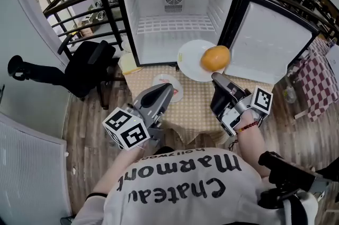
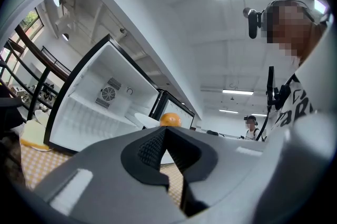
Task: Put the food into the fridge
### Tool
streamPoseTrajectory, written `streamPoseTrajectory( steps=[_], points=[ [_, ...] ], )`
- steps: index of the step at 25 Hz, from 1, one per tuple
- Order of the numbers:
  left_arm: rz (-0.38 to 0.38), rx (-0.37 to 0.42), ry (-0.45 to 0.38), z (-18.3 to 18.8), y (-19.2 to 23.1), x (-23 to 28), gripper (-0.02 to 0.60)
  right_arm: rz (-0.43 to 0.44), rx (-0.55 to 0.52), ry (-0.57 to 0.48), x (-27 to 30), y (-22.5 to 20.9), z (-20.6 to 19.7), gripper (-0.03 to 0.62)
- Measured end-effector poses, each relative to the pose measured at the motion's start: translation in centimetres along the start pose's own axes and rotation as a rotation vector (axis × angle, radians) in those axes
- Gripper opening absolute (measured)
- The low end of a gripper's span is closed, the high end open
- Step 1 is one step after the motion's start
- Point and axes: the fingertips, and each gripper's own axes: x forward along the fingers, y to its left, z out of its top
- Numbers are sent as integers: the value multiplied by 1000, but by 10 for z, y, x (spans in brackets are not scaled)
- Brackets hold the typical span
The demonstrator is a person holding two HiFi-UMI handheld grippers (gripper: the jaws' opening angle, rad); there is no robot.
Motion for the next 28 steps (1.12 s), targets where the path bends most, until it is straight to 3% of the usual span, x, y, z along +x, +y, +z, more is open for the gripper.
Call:
streamPoseTrajectory(
  steps=[10, 28],
  points=[
    [18, -11, 39, 15, 61, 8, 3, -33, -35, -101, 32, -22, 40, 34],
    [-184, -75, 153, 56, 138, 48, 3, -169, -21, -329, 88, -54, 88, 32]
  ],
)
